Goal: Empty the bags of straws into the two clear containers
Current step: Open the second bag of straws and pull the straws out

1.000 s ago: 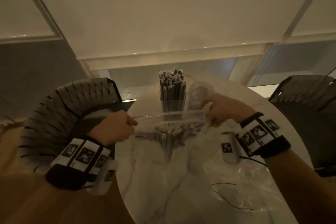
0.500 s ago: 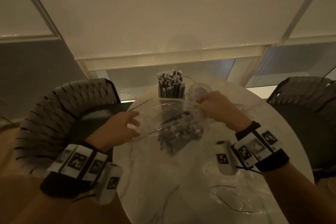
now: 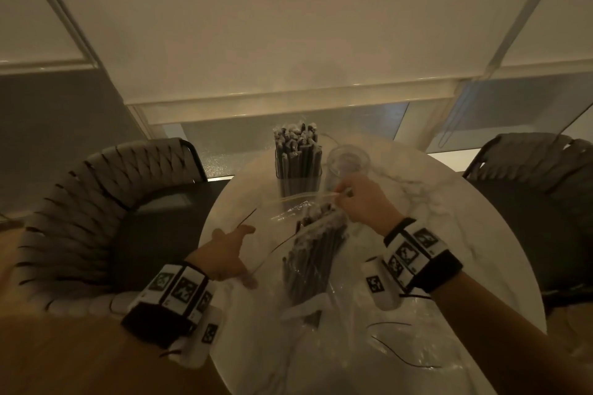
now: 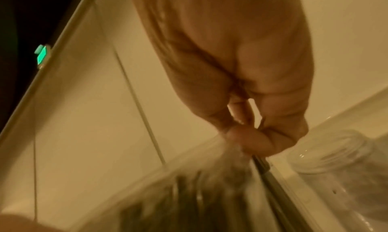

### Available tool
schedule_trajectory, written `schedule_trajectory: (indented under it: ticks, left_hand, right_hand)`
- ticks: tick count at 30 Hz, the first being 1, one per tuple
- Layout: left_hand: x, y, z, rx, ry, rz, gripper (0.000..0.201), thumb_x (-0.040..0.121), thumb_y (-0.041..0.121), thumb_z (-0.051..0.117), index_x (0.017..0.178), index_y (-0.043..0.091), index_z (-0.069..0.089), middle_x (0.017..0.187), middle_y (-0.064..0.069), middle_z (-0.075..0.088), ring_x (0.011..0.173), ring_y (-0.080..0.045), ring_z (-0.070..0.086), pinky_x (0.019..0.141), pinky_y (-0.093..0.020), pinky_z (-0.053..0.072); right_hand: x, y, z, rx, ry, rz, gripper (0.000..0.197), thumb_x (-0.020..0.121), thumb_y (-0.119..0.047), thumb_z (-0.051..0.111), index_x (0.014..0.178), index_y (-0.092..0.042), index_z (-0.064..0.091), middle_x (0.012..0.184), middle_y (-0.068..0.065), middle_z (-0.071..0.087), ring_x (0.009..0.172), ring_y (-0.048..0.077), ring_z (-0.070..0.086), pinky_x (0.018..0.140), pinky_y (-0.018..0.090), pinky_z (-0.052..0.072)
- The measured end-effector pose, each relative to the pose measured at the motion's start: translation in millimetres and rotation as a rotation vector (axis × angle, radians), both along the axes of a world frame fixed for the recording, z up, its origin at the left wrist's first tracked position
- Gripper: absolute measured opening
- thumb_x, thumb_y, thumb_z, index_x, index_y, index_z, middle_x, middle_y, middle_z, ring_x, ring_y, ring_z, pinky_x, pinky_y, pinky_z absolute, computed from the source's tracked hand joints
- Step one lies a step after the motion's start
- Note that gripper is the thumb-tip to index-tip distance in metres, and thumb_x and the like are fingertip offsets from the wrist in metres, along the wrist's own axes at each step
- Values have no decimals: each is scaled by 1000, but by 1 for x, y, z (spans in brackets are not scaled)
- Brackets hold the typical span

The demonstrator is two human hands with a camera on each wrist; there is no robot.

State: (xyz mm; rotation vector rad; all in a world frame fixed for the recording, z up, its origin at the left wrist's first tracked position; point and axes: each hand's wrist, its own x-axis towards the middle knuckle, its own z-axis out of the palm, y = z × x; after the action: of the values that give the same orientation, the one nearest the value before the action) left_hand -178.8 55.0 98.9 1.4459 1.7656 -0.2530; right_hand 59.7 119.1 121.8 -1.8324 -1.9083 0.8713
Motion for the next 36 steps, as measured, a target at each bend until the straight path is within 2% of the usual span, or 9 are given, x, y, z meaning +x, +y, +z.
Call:
schedule_trajectory:
  ticks: [3,7,12,17,21,26,30,32,36]
  left_hand:
    - [15,1,-5,31,-61,-33,144,54,27,89,142,39,-24,148,-21,14,136,-38,28,106,-50,39]
    - [18,1,-20,109,-115,49,140,66,20,82,133,37,-39,148,-31,13,132,-45,33,103,-49,41]
    - [-1,-8,-25,151,-98,70,149,53,22,90,132,49,-34,140,-24,25,128,-42,36,105,-47,37]
    - [6,-8,-33,330,-272,59,146,40,48,83,137,42,-26,138,-18,34,122,-37,42,85,-41,55]
    - [24,-4,-56,453,-369,113,144,34,71,76,148,26,1,135,-10,49,122,-29,48,99,-50,46]
    - [25,-12,-57,445,-433,290,100,71,24,79,148,29,14,126,-8,57,103,-25,59,68,-14,42]
    - [25,-14,-56,430,-592,243,110,54,23,85,140,42,18,135,8,45,130,-22,43,104,-34,41]
    - [29,-16,-53,373,-681,224,118,57,5,82,141,45,9,131,18,41,134,-15,34,99,-41,49]
    - [25,-15,-56,423,-698,228,108,70,-11,71,145,42,14,109,27,45,112,3,44,78,-21,54]
  right_hand:
    - [-19,1,3,-92,-78,222,29,88,-32,55,101,-8,65,98,9,67,93,23,63,83,34,50]
    - [-20,-10,14,-345,265,371,38,84,-7,65,120,-10,55,110,12,62,95,24,63,71,29,56]
    - [-15,-6,-4,-16,-39,152,34,82,4,57,116,-3,55,108,20,62,96,36,63,80,45,56]
    - [-21,-15,8,-288,94,158,75,79,-48,67,137,-20,30,119,14,55,75,27,69,53,32,58]
    - [-26,-31,1,-251,73,510,107,66,-33,82,145,-27,11,140,9,41,116,29,55,89,43,54]
    - [0,-31,-14,-29,96,265,73,81,-13,67,142,-20,28,120,15,60,105,25,61,90,42,52]
    - [9,-36,-29,-37,284,58,50,80,-6,60,125,-23,48,111,3,62,98,20,62,69,20,50]
    - [6,-42,-30,-77,487,19,46,83,-4,57,123,-26,51,110,-2,62,95,16,62,68,19,49]
    - [17,-46,-23,-145,797,-95,29,90,-8,51,111,-23,65,81,3,68,63,10,58,52,20,43]
